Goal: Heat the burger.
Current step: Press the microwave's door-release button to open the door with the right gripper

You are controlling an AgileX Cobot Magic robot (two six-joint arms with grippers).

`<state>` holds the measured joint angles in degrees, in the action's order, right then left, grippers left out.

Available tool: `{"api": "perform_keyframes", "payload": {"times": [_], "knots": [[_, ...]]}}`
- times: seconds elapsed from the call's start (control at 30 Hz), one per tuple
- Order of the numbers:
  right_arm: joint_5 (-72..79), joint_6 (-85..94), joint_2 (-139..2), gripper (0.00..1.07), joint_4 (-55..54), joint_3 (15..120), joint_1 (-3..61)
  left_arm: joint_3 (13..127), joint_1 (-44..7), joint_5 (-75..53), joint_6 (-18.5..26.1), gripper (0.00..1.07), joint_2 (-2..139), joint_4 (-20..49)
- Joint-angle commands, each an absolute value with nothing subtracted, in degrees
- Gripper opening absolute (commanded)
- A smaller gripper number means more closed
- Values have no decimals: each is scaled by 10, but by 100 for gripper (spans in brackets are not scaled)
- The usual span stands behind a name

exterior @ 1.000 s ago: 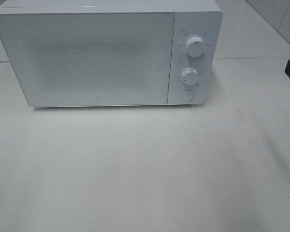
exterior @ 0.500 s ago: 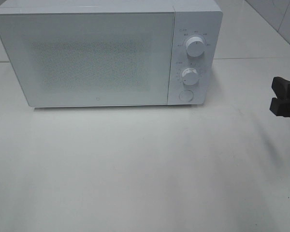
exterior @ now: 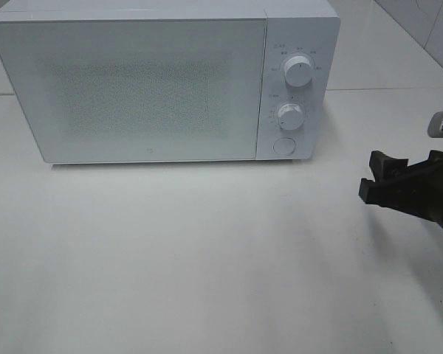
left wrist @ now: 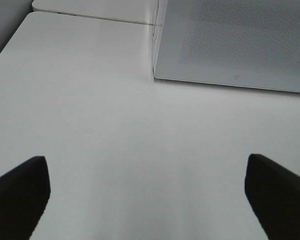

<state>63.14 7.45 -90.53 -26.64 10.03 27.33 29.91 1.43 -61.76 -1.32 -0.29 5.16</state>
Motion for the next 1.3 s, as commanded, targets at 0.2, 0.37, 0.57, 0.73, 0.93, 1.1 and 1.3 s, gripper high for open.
{"api": "perform_keyframes", "payload": {"times": [0.2, 0.37, 0.57, 0.73, 0.93, 1.1, 1.3], "knots": [[655, 96, -955, 70, -336, 138, 354, 297, 14, -613, -14, 98, -7, 54], [656, 97, -979, 70, -351, 164, 391, 297, 14, -613, -14, 98, -7, 54], [651, 94, -995, 68, -352, 181, 410, 297, 14, -613, -14, 98, -7, 54], [653, 66, -995, 64, -353, 181, 410, 297, 14, -613, -14, 98, -7, 54], [657, -114, -995, 47, -348, 181, 410, 297, 14, -613, -14, 98, -7, 54], [653, -299, -995, 29, -348, 181, 410, 297, 14, -613, -14, 98, -7, 54], [651, -533, -995, 17, -345, 181, 410, 297, 14, -613, -14, 98, -7, 54]]}}
